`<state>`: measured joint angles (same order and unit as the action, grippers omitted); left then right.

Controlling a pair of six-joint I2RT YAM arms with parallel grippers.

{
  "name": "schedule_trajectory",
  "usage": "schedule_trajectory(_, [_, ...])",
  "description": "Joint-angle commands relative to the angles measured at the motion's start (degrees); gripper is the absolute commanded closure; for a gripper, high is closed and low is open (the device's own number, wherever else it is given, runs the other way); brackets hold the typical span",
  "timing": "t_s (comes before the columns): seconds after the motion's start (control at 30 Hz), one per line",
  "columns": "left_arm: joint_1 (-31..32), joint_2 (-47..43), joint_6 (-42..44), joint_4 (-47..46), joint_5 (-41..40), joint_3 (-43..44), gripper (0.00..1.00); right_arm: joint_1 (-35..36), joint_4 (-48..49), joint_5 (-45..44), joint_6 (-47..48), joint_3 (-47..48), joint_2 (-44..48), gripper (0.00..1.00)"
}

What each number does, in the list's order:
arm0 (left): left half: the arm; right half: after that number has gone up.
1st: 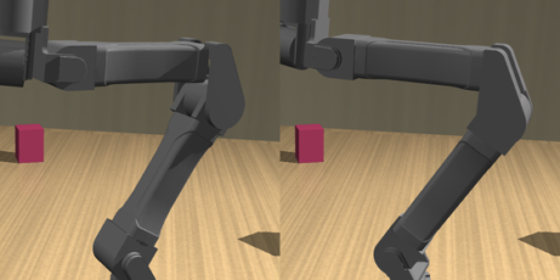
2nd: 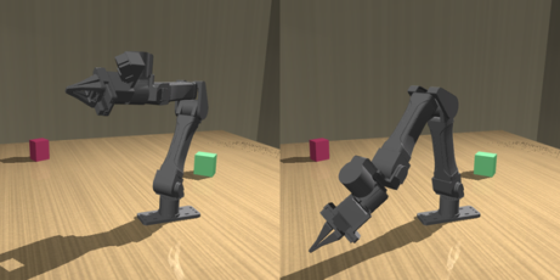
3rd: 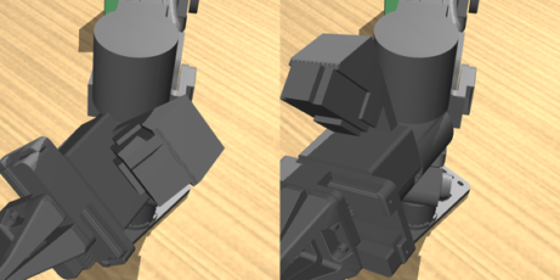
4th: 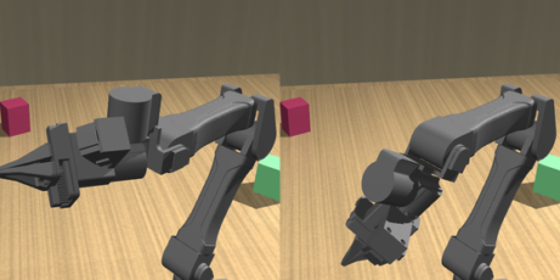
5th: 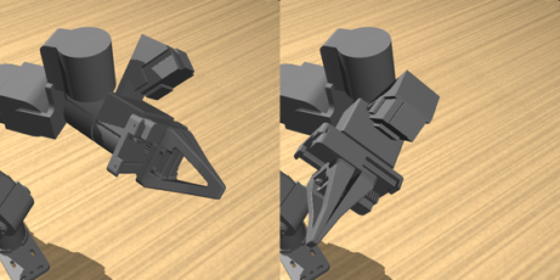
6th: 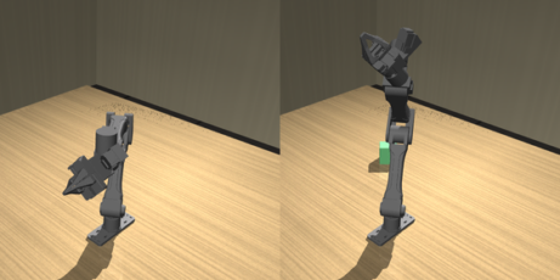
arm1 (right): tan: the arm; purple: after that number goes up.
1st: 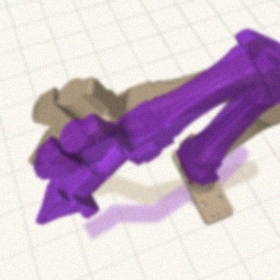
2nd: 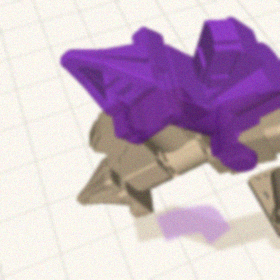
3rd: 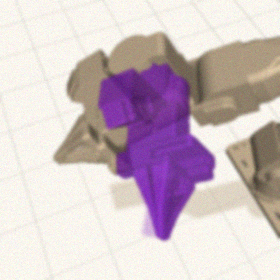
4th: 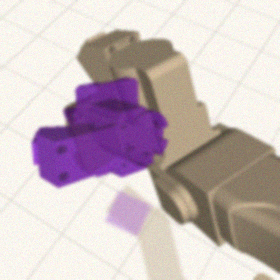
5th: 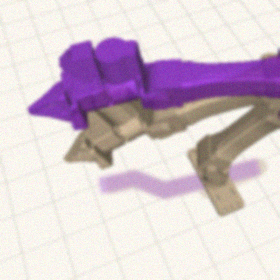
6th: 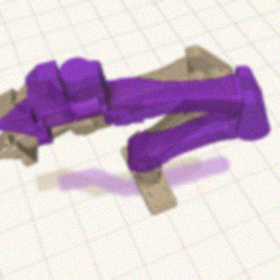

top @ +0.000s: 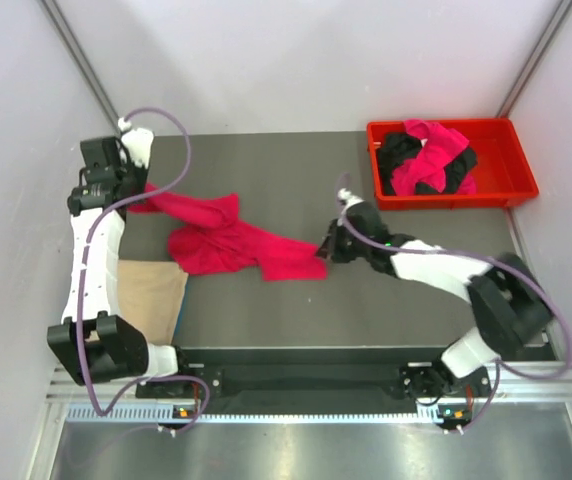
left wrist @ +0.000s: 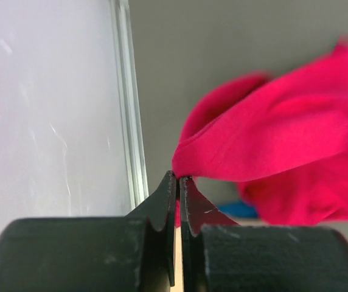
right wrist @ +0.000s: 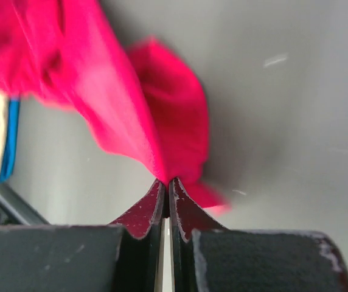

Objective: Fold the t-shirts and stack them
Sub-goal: Flatten the tshirt out

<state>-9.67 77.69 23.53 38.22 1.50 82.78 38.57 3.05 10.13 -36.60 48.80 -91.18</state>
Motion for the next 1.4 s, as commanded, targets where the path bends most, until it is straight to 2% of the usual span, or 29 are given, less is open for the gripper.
schedule_trajectory(0.0, [-1.58, -2.19, 6.87, 7.02, 0.87, -4.55, 1.00, -3.58, -8.72, -3.54, 5.56, -1.24, 10.30, 1.00])
schedule_trajectory(0.13, [-1.58, -2.89, 14.52, 13.79, 1.06, -10.96, 1.00, -4.72, -17.71, -4.68, 8.03, -3.53, 18.11, 1.00])
schedule_trajectory(0.23, [-1.40, -2.55, 19.69, 19.23, -0.88, -13.43, 1.00, -6.21, -23.86, -6.87, 8.73, -5.29, 24.35, 1.00])
schedule_trajectory(0.3, [-1.49, -1.58, 23.90, 22.24, 0.95, -13.53, 0.98, -7.18, -27.46, -7.84, 9.78, -5.73, 26.74, 1.00])
schedule_trajectory(0.37, [-0.79, -0.09, 27.35, 27.06, 5.69, -12.04, 0.87, -7.37, -28.97, -8.28, 10.41, -5.73, 28.59, 1.00])
schedule_trajectory(0.4, [-0.27, 0.26, 27.79, 26.74, 10.76, -10.99, 0.65, -7.45, -29.06, -8.55, 10.67, -5.82, 28.77, 1.00])
schedule_trajectory(0.47, [2.89, 2.01, 24.22, 20.28, 14.13, -6.86, 0.50, -7.72, -28.45, -8.90, 10.76, -5.90, 28.69, 1.00])
schedule_trajectory(0.53, [8.14, 5.60, 16.14, 12.72, 16.25, -1.35, 0.42, -7.98, -27.13, -8.90, 10.85, -5.82, 28.08, 1.00])
schedule_trajectory(0.63, [14.49, 10.88, 6.82, 7.24, 17.22, 6.48, 0.41, -8.16, -26.96, -8.99, 11.20, -5.82, 27.11, 1.00])
schedule_trajectory(0.67, [18.33, 14.73, 4.62, 5.40, 16.70, 8.08, 0.41, -8.33, -26.78, -8.99, 11.20, -5.90, 27.10, 1.00])
schedule_trajectory(0.73, [23.87, 21.32, -0.31, 0.91, 12.76, 12.39, 0.41, -8.68, -26.34, -9.34, 11.02, -6.69, 27.54, 1.00])
schedule_trajectory(0.83, [29.42, 28.90, -2.96, 0.89, 8.28, 18.96, 0.42, -9.30, -25.03, -9.60, 10.15, -8.27, 28.77, 1.00])
schedule_trajectory(0.93, [32.86, 40.57, -5.15, 3.61, 5.10, 26.17, 0.43, -9.74, -24.06, -8.99, 9.70, -8.98, 28.78, 1.00])
schedule_trajectory(1.13, [34.19, 53.51, -9.55, 8.89, 1.32, 38.06, 0.48, -10.09, -22.91, -7.50, 9.62, -9.68, 27.81, 1.00])
schedule_trajectory(1.27, [34.81, 54.67, -10.43, 11.08, 2.99, 37.19, 0.51, -10.09, -22.30, -7.32, 9.62, -10.21, 27.81, 1.00])
schedule_trajectory(1.37, [35.42, 54.59, -11.05, 12.49, 0.97, 34.64, 0.53, -10.18, -22.47, -7.84, 9.88, -10.04, 27.89, 1.00])
